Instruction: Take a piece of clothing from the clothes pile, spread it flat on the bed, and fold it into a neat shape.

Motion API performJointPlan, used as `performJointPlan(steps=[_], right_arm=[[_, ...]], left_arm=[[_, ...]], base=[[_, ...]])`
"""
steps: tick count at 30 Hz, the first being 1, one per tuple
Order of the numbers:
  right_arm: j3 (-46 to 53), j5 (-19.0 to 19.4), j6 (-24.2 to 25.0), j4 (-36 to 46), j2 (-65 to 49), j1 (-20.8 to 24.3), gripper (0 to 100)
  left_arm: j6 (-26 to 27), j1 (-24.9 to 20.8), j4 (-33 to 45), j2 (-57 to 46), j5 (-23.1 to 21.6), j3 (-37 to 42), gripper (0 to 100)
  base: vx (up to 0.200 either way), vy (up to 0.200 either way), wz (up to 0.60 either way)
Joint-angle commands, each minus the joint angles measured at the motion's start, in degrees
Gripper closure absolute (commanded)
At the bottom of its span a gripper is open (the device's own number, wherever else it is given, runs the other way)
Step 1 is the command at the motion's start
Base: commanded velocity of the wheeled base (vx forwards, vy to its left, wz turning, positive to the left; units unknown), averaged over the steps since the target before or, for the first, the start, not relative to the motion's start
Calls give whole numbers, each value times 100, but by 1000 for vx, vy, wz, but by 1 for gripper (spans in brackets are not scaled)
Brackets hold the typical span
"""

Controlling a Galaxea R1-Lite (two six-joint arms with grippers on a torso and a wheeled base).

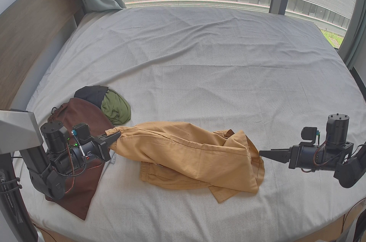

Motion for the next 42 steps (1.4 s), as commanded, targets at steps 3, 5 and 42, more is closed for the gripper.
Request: performJointPlan(steps=[3, 5, 42], right_arm=[[-12, -17, 210, -804, 1071, 66, 0], [-29, -17, 307, -1050, 1291, 49, 0], [-609, -26, 992, -2570, 3172, 383, 0]], left_arm=[[-11, 37, -5, -19, -1, -47, 100], [-11, 28, -5, -19, 8, -47, 100], [-11, 28, -14, -63, -1, -91, 100]], base=[[0, 0, 0], [0, 0, 0], [0, 0, 0]])
